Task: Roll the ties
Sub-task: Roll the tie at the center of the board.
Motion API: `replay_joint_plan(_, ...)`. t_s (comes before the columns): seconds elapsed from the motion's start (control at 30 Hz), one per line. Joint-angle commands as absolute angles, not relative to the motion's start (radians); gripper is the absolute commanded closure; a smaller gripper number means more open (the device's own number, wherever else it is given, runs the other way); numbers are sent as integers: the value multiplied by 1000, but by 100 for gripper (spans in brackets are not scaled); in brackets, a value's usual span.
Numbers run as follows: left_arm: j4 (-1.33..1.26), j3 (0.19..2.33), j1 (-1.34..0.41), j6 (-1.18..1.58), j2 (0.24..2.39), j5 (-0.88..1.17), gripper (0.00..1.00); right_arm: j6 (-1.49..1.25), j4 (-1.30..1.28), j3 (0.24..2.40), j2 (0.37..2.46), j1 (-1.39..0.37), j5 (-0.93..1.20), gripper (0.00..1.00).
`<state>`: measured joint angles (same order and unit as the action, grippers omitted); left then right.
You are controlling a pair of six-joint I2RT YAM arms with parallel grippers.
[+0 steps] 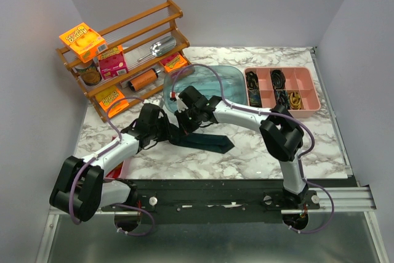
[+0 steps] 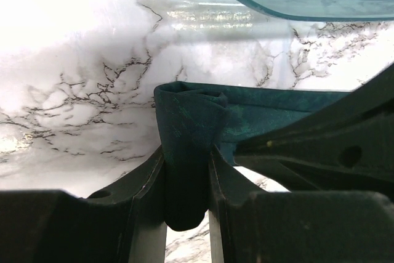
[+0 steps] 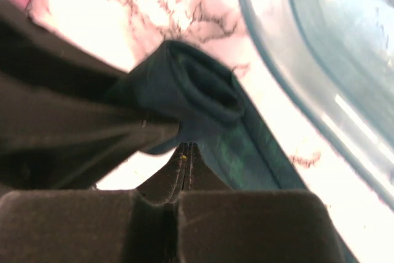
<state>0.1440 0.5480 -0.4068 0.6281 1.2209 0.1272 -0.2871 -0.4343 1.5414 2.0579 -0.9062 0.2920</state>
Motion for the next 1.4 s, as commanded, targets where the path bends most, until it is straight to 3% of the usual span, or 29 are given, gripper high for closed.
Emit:
replay_joint_plan(0.0, 153, 586, -434, 624, 1210, 91, 70, -291, -445, 1574, 2132, -914, 249, 100)
replay_joint_plan(0.73, 271, 713, -586, 618, 1287, -109, 72, -313, -426, 1583, 2164, -916, 270, 99)
replay_joint_plan(1.37, 492, 810, -690, 603, 1371, -419, 74, -331, -426, 1436, 1921, -876, 195, 99)
